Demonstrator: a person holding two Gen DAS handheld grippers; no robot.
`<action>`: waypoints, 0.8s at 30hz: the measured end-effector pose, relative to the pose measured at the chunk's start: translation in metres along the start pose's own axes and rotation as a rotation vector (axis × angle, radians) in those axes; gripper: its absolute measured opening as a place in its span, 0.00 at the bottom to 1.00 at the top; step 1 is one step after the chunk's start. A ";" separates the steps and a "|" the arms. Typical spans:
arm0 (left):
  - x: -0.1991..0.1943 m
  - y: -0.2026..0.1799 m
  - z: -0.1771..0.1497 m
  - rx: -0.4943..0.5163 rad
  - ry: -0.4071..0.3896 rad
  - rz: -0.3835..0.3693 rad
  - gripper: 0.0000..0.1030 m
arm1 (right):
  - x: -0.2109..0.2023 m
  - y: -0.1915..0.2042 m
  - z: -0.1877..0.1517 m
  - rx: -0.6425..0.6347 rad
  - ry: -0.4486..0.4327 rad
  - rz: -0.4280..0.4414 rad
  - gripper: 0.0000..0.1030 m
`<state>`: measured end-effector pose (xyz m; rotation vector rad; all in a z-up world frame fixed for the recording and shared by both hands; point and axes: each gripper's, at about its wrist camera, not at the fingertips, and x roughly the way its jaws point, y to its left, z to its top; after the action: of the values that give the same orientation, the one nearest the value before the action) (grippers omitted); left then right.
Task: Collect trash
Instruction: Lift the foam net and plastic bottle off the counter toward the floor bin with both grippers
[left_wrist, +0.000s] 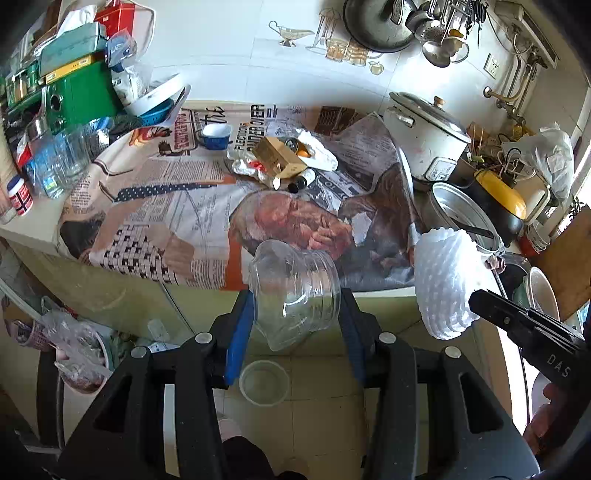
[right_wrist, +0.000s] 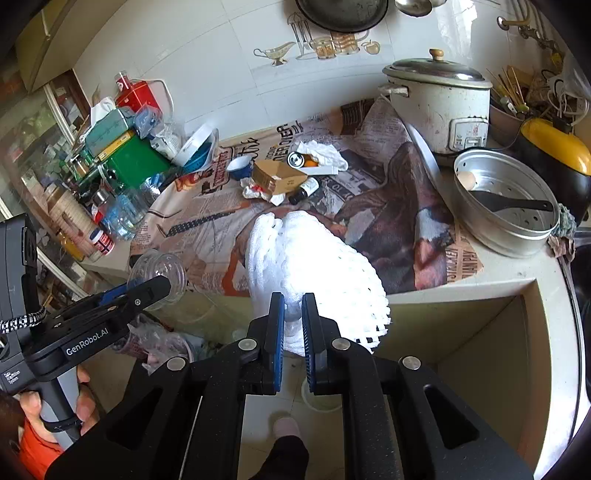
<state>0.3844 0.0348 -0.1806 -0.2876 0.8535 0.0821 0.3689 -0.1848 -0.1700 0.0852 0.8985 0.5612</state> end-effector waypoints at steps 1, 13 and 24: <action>0.002 -0.001 -0.006 -0.006 0.012 0.000 0.44 | 0.001 -0.003 -0.005 0.001 0.010 0.004 0.09; 0.101 0.024 -0.076 -0.004 0.183 0.010 0.44 | 0.067 -0.030 -0.064 0.050 0.129 0.016 0.09; 0.265 0.079 -0.181 0.054 0.348 -0.036 0.44 | 0.198 -0.057 -0.152 0.167 0.201 -0.013 0.09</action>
<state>0.4117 0.0479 -0.5099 -0.2698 1.1931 -0.0260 0.3747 -0.1594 -0.4251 0.1763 1.1407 0.4873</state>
